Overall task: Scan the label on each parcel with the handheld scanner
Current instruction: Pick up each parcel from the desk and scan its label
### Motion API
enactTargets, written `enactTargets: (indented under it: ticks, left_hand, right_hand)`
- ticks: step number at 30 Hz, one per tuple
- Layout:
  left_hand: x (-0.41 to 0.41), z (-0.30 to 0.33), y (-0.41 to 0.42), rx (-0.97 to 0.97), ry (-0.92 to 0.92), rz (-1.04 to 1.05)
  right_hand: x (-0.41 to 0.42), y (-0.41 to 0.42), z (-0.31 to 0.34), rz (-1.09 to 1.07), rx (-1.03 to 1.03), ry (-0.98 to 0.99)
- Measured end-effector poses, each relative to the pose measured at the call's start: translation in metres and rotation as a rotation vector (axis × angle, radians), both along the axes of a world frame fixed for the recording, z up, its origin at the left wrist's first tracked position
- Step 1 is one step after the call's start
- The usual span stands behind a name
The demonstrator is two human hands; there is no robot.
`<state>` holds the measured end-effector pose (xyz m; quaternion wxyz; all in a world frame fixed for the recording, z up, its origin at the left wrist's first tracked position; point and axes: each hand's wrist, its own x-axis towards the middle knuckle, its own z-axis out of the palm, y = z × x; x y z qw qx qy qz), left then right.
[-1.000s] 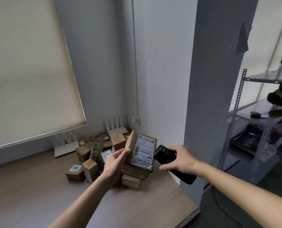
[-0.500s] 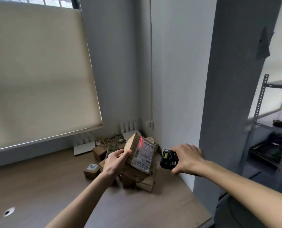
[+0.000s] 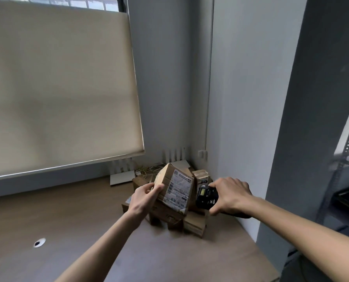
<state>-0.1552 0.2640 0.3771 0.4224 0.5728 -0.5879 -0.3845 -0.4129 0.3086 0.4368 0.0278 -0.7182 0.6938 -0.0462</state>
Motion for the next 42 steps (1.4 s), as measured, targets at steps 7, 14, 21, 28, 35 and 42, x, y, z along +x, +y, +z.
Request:
enactTargets:
  ticks: [7,14,21,28,35,42]
  left_hand:
    - [0.083,-0.006,0.002,0.041,0.151,0.111]
    - [0.219,0.002,0.048,0.079,0.383,0.284]
    - [0.386,-0.009,0.159,0.061,0.401,0.560]
    - [0.543,-0.029,0.299,0.008,0.439,0.832]
    - [0.649,-0.064,0.417,-0.020,0.410,1.198]
    - [0.731,-0.100,0.484,0.041,0.318,1.477]
  right_hand:
    - [0.076,-0.016,0.000,0.063,0.034,-0.365]
    - [0.234,-0.021,-0.002,0.260,0.133,-0.772]
    - [0.433,0.016,-0.018,0.560,0.341,-0.994]
    - [0.629,0.082,-0.046,0.864,0.546,-0.955]
    - [0.800,0.156,-0.083,1.110,0.738,-0.860]
    - [0.939,0.209,-0.135,1.267,0.923,-0.748]
